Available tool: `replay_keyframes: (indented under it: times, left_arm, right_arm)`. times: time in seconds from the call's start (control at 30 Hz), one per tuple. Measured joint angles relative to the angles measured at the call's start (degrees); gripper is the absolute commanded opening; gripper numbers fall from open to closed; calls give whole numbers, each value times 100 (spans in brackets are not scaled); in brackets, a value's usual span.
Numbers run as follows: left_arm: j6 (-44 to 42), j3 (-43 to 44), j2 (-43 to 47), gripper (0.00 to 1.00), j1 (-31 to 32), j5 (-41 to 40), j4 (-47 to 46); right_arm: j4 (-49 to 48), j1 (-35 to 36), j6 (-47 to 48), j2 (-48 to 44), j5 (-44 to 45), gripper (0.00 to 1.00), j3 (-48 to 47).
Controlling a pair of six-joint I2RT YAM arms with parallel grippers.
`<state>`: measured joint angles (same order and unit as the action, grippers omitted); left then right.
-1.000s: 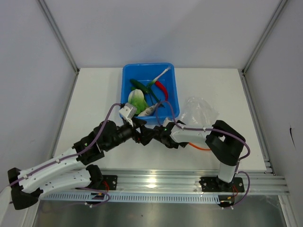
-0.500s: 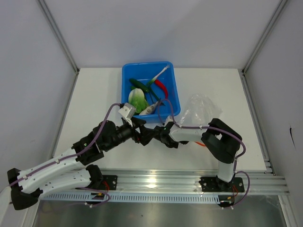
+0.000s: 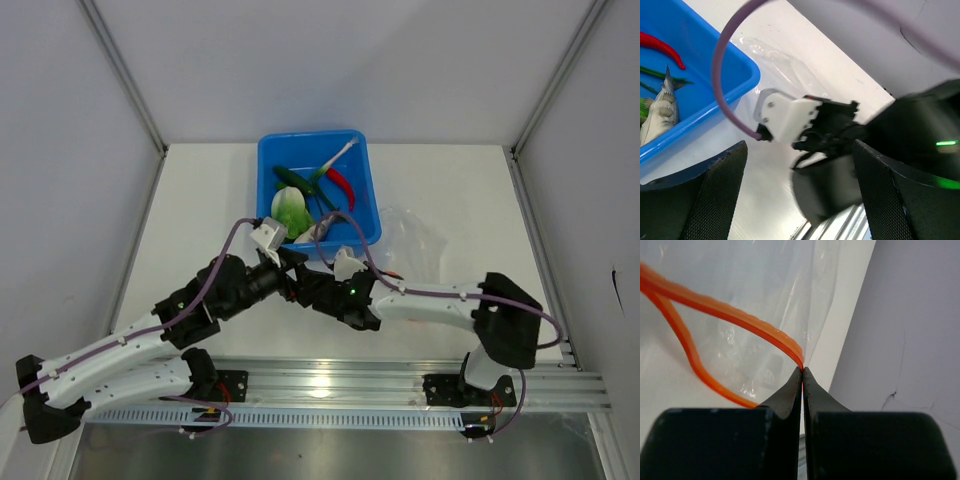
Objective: Place the food in the zip-top bag and seal the zipper
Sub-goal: Pick up the zipper food storage bag at the center of the board.
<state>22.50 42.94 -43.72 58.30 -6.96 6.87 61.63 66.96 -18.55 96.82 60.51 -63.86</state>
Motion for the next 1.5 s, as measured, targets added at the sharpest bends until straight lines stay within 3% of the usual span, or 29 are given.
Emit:
replay_keyframes:
  times: [0.27,0.6,0.8,0.97,1.3,1.5]
  left_arm:
    - [208,170,-7,85,-26,-136,-415]
    - [208,87,-361,82,-26,411,-249]
    - [332,181,-1106,92,11,957,-192]
    - [732,525,-1696,93,17,1167,72]
    - [1908,1082,-1733,94,20,1174,363]
    - [2284,1268,-2192,91,20,1327,479]
  right_arm:
    - [450,293,-254,-1322,-420,0,-691]
    - [317,-595,-273,-2444,-1615,0,-1825]
    - [271,-909,-278,-2568,-2090,0,-1825]
    - [120,-894,-286,-2568,-2406,0,-1825]
    - [11,-549,-387,-2507,-2433,0,-1775]
    - [-70,-433,-505,-2435,-2422,0,-1755]
